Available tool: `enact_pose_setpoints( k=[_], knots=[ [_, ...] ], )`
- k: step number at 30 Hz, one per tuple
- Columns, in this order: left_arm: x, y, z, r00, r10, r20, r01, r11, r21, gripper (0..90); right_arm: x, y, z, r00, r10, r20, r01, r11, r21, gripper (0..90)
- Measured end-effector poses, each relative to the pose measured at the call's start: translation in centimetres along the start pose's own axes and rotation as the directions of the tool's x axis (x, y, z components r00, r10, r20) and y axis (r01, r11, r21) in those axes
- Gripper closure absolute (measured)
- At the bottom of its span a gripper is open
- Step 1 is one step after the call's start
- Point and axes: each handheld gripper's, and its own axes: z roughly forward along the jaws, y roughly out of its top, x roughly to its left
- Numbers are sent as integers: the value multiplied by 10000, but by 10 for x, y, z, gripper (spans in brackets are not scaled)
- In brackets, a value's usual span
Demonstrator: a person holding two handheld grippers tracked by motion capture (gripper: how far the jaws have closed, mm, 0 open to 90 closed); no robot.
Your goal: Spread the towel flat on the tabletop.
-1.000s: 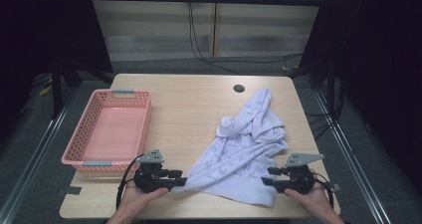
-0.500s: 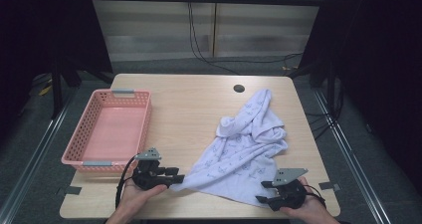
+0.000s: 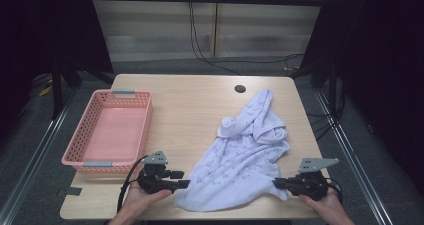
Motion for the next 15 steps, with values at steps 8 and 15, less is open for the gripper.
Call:
enact_pose_setpoints(
  k=[8,15],
  knots=[
    [-19,-2,30,9927,874,830,-958,9900,1037,459,-10,-2,-4,9985,527,-119,-531,9979,-360,875],
    [-24,-5,33,9861,1659,-68,-1634,9770,1370,638,-11,1,-4,9977,661,-167,-669,9962,-549,874]
  ],
)
